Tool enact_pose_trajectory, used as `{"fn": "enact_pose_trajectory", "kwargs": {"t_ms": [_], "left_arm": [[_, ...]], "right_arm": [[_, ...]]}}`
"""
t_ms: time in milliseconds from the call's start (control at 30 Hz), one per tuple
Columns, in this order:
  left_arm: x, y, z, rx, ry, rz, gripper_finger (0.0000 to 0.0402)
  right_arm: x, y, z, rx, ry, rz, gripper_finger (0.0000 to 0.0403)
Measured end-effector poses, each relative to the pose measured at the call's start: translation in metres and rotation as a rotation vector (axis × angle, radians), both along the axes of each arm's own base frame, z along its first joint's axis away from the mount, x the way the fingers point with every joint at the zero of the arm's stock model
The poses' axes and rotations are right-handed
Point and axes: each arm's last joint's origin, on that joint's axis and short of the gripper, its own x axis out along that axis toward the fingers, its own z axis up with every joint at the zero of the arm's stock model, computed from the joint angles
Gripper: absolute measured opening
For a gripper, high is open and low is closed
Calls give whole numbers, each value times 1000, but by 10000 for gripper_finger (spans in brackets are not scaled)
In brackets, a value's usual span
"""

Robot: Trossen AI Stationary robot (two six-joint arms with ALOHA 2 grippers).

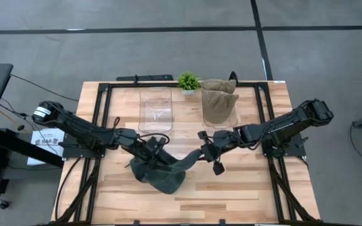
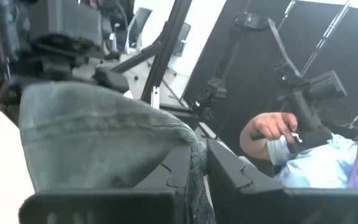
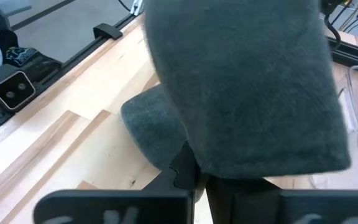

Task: Pick & Place hat
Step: Put the right black cap into the left transparent container

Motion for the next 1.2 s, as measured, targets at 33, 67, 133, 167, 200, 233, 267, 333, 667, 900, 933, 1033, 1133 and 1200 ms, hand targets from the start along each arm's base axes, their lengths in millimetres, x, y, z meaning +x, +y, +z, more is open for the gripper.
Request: {"fn": "enact_pose_trajectory", "kwargs": {"t_ms": [33,67,133,167,200,233,267,333,667,900,933,1033,1133,1200], "left_arm": [[0,1,1,2,-8,2,30],[0,2,2,1,-13,4,30],[-1,2,3,1,-15,6,30],[-1,2,3,1,-17,7,30],[-1,2,3,2,-18,7,32],[-1,2,3,2,-18,7,33],[-1,2,3,2,-18,7,34],[-1,2,3,3,-19,7,33],[-1,4,3,23,-31,13,33],[2,12,3,25,-32,28,35],[2,13,4,25,-33,30,35],[2,18,7,20,-49,43,32],[1,23,11,15,-69,25,34],[-1,25,15,13,-81,27,34]], "right_arm": [[0,0,0,0,-1,1,11],[0,0,0,1,-1,1,12],[0,1,0,1,-1,5,15],[0,2,0,1,-1,6,16],[0,2,0,0,-1,6,17],[0,2,0,0,-1,5,19],[0,2,0,1,-1,5,20],[0,2,0,2,-5,5,25],[0,2,0,23,2,-7,116],[-2,1,-3,18,50,-11,223],[-3,1,-3,22,55,-15,236],[-6,0,0,39,66,-27,262],[-13,-1,8,53,60,-37,270],[-18,-2,14,57,59,-39,271]]}}
